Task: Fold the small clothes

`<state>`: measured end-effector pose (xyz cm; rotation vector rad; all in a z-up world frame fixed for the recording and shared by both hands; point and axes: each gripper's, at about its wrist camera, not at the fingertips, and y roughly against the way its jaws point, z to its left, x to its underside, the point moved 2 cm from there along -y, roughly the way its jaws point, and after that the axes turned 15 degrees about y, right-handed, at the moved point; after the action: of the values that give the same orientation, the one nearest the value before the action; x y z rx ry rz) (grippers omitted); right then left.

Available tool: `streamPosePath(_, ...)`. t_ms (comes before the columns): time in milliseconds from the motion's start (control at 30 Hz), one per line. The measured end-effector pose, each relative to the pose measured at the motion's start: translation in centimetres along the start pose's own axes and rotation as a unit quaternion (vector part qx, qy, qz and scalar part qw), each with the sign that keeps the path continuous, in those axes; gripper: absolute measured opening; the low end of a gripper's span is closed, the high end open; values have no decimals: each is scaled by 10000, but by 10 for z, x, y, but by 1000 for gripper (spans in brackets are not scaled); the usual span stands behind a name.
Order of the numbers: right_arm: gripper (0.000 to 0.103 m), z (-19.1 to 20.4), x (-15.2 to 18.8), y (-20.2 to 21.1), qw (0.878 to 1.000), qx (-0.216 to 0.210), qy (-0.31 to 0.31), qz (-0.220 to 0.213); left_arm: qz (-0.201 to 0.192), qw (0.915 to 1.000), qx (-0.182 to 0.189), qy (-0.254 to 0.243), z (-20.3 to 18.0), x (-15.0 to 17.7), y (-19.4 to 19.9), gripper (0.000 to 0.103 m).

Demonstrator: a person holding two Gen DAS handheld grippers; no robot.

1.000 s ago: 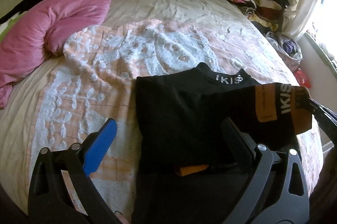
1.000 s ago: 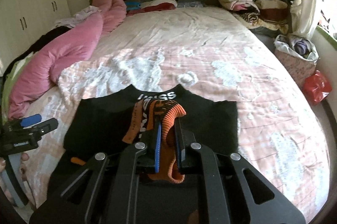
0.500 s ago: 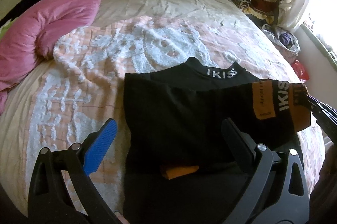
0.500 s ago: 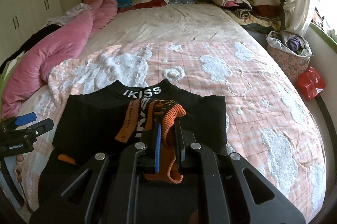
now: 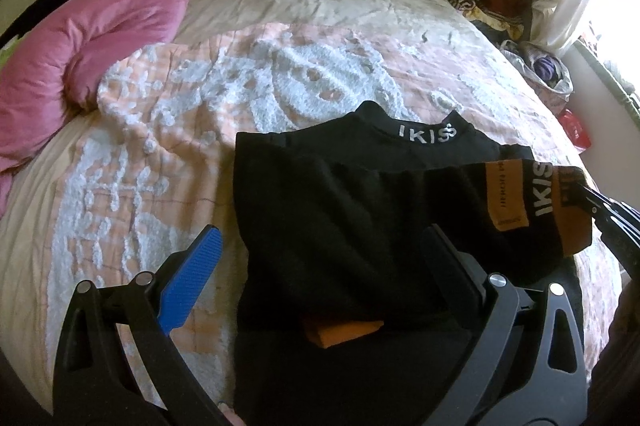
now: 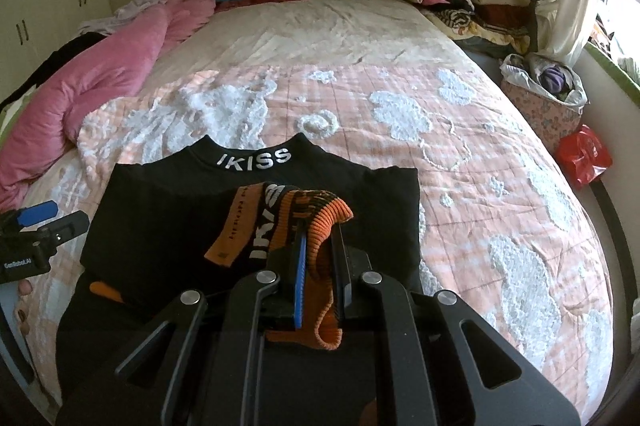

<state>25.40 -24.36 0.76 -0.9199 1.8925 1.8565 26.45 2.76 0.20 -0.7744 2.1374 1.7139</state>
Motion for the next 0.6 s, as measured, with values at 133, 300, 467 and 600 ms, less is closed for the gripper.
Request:
streamPosePath(133,10,-1,2,-2,10000,7,2,30,-12,9999,-26,136,11,-4,0,93)
streamPosePath(300,10,-3,4,-8,9999,5,-33,110,-14,9994,-95,324,27,-11,-3,93)
streamPosePath(467,10,-6,9,-15,9998,18,-98,167,53,9990,-16,454,37,-15,-6,93)
streamPosePath(600,13,-7,13,-21,9996,79,-143,239,79,9992,-66,388,35,-13,-10,93)
